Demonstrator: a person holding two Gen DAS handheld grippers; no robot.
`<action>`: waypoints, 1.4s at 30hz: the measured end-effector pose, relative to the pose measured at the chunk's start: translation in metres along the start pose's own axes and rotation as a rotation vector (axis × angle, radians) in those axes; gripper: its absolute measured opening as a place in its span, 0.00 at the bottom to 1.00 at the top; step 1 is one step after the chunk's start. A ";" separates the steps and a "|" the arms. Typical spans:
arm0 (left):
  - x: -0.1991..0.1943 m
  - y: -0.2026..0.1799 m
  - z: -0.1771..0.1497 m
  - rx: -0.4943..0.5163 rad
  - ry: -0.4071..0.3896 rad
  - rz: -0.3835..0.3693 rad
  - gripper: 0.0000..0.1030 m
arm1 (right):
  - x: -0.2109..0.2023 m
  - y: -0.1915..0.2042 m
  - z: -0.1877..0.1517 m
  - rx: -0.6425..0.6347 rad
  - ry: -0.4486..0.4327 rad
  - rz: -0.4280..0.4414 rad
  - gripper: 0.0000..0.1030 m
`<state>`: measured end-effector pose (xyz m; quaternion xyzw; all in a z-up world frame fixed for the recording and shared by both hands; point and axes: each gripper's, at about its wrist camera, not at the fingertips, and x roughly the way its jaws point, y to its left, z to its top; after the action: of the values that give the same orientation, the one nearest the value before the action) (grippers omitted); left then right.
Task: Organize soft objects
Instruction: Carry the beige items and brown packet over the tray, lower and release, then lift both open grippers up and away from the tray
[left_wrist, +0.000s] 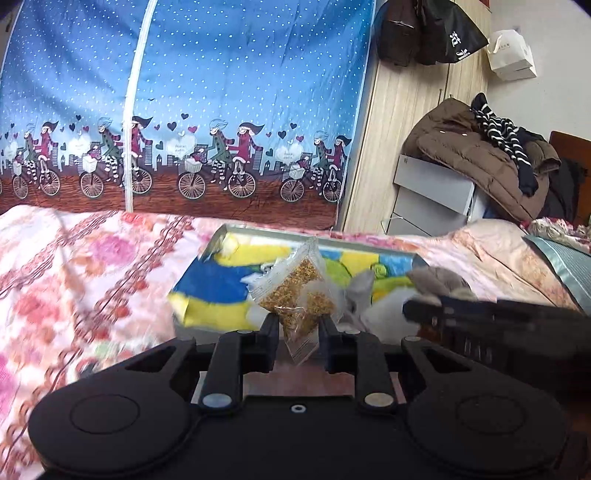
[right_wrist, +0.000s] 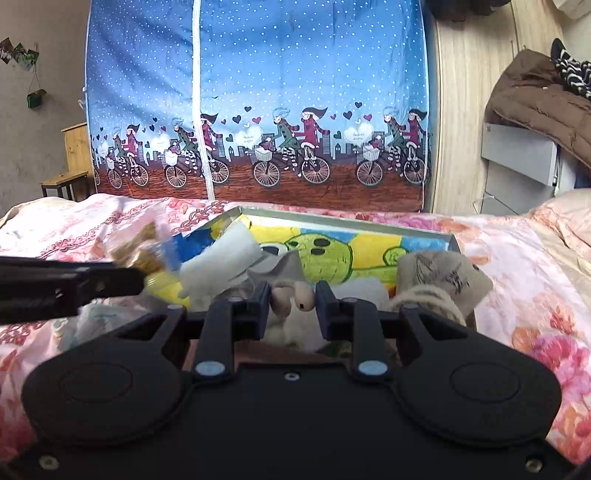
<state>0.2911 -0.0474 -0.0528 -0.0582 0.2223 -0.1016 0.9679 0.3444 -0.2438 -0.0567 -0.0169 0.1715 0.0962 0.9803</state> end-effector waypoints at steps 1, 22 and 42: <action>0.010 0.000 0.005 -0.009 0.006 0.003 0.24 | 0.005 0.000 0.002 -0.007 -0.009 -0.004 0.19; 0.081 0.001 0.019 -0.025 0.186 -0.015 0.42 | 0.035 0.012 -0.015 -0.015 0.050 -0.039 0.33; -0.073 0.010 0.045 -0.118 -0.146 0.107 0.95 | -0.090 0.018 0.053 -0.056 -0.157 -0.063 0.99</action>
<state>0.2480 -0.0183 0.0163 -0.1101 0.1597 -0.0320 0.9805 0.2755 -0.2395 0.0237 -0.0420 0.0906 0.0709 0.9925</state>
